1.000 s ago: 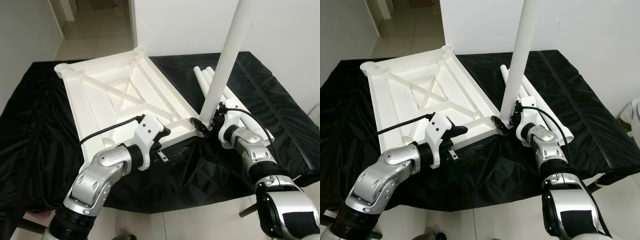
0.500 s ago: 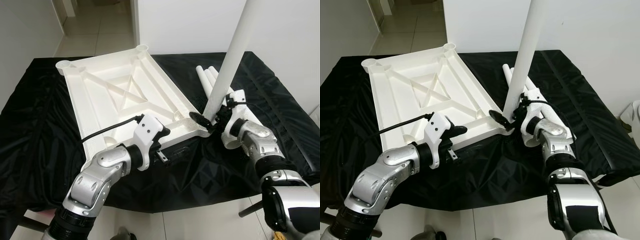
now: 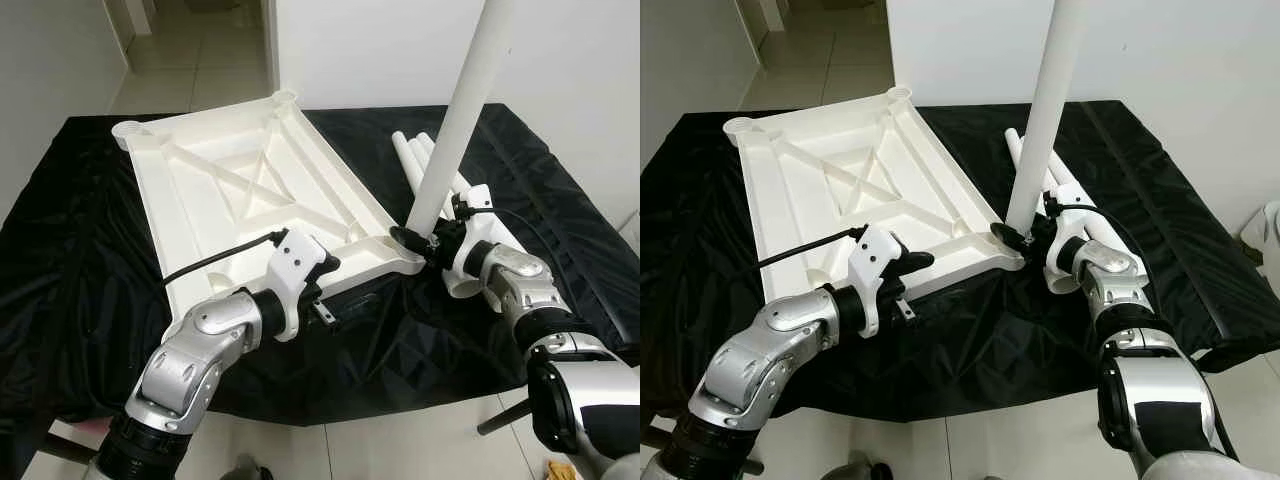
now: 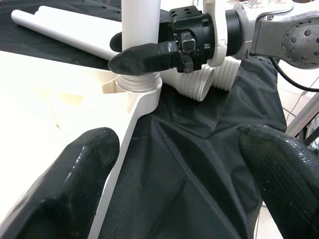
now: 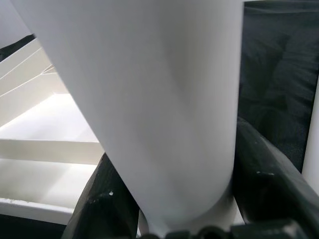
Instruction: Building children table
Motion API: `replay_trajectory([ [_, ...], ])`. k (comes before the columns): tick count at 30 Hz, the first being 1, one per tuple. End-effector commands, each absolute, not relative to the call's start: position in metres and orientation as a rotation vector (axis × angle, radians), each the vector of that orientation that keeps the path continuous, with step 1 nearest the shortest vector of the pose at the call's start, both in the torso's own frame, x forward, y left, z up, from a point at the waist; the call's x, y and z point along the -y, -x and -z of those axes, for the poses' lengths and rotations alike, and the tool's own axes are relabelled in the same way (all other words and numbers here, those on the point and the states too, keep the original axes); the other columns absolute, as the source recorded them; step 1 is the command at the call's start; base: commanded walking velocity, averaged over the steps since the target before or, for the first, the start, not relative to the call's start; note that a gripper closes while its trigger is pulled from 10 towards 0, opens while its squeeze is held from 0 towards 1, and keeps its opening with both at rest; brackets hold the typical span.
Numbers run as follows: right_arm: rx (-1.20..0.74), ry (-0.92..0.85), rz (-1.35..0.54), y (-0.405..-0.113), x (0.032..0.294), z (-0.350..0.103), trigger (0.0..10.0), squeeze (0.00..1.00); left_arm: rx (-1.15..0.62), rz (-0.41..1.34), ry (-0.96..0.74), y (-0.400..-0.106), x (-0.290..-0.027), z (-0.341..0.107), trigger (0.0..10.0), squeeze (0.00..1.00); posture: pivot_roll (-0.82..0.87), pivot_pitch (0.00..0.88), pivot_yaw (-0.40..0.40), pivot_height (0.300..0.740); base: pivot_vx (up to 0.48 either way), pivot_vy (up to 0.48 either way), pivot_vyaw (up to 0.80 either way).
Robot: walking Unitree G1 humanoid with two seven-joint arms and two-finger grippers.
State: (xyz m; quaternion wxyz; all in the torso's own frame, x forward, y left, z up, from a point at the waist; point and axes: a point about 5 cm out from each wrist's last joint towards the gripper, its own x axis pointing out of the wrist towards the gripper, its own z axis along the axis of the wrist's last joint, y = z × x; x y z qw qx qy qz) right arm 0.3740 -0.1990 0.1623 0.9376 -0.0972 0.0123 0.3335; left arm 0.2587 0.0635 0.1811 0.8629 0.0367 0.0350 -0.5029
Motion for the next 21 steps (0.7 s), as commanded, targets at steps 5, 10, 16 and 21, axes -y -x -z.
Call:
replay_trajectory([
  [5,-0.056,0.187,-0.684,-0.372,0.196,-0.151,0.0,0.0,-0.062,1.034,-0.101,-0.262,-0.062,-0.182,10.0,0.0,-0.01,0.05,-0.012,0.74,0.0,0.0,0.0],
  [10,-0.035,0.16,-0.587,-0.371,0.198,-0.146,0.0,0.0,-0.064,1.04,-0.098,-0.261,-0.061,-0.181,10.0,0.0,-0.02,0.057,-0.009,0.74,0.0,0.0,0.0],
  [16,-0.029,0.11,-0.498,-0.37,0.194,-0.14,0.0,0.0,-0.069,1.04,-0.093,-0.26,-0.062,-0.18,10.0,0.0,-0.03,0.055,-0.007,0.74,0.0,0.0,0.0],
  [21,-0.024,0.042,-0.33,-0.37,0.187,-0.135,0.0,0.0,-0.073,1.041,-0.091,-0.261,-0.062,-0.179,10.0,0.0,-0.03,0.051,-0.003,0.74,0.0,0.0,0.0],
])
